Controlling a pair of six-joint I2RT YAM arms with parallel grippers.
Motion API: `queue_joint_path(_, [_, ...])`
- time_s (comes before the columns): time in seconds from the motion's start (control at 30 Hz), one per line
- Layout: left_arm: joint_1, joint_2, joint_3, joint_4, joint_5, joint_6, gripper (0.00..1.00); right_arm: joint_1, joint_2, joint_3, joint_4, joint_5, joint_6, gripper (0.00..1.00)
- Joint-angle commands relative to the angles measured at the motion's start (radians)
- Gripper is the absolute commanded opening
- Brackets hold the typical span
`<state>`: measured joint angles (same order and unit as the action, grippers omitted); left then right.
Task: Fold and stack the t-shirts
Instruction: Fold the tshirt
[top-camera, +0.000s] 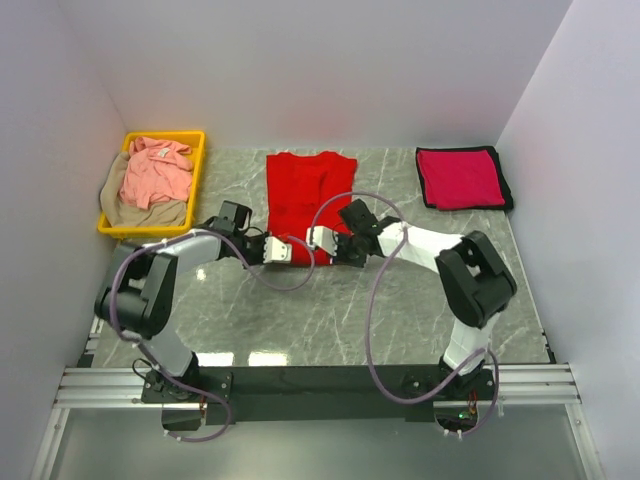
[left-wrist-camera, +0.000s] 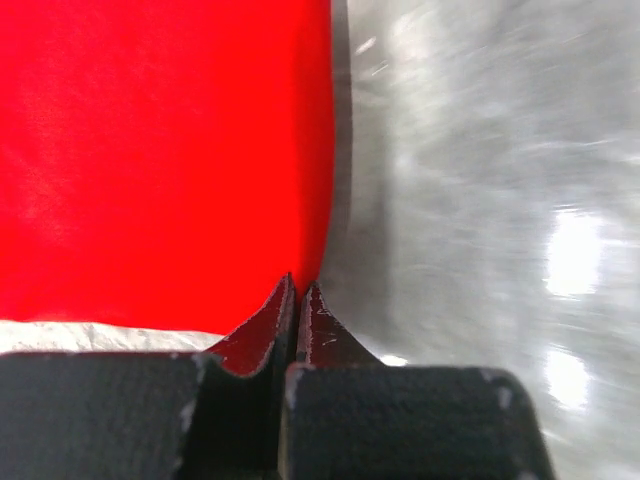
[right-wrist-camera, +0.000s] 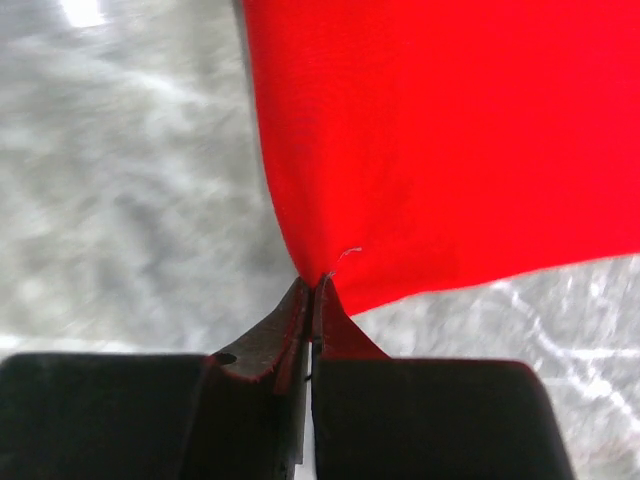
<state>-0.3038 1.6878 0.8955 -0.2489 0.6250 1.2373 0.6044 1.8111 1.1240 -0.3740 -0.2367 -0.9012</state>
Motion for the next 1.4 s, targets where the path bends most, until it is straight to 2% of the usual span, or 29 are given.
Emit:
queue_joint_path(0.0, [-0.03, -0.135, -0.024, -0.151, 0.079, -0.016, 0.01, 0.008, -0.156, -0.055, -0.058, -0.056, 0.042, 0.0])
queue_joint_path(0.27, [-0.078, -0.488, -0.133, -0.452, 0.177, 0.001, 0.01, 0.057, -0.428, -0.135, -0.216, -0.144, 0.076, 0.0])
queue_joint_path(0.5, [-0.098, -0.721, -0.113, -0.691, 0.249, -0.033, 0.01, 0.156, -0.691, -0.21, -0.336, -0.214, 0.082, 0.0])
queue_joint_path(0.67, [-0.098, -0.801, -0.069, -0.782, 0.272, -0.085, 0.01, 0.216, -0.763, -0.173, -0.368, -0.199, 0.149, 0.0])
queue_joint_path(0.77, [-0.089, -0.813, -0.037, -0.727, 0.243, -0.204, 0.0, 0.209, -0.737, -0.133, -0.364, -0.165, 0.16, 0.0])
queue_joint_path(1.0, [0.005, -0.654, 0.13, -0.627, 0.255, -0.225, 0.0, 0.074, -0.624, -0.012, -0.37, -0.214, 0.065, 0.0])
queue_joint_path(1.1, [0.045, -0.465, 0.254, -0.648, 0.269, -0.177, 0.01, -0.008, -0.534, 0.071, -0.393, -0.251, 0.004, 0.0])
queue_joint_path(1.23, [0.087, -0.266, 0.387, -0.572, 0.262, -0.212, 0.01, -0.084, -0.333, 0.181, -0.413, -0.265, -0.08, 0.0])
queue_joint_path(1.37, [0.104, -0.064, 0.526, -0.546, 0.24, -0.245, 0.01, -0.161, -0.112, 0.368, -0.402, -0.262, -0.093, 0.0])
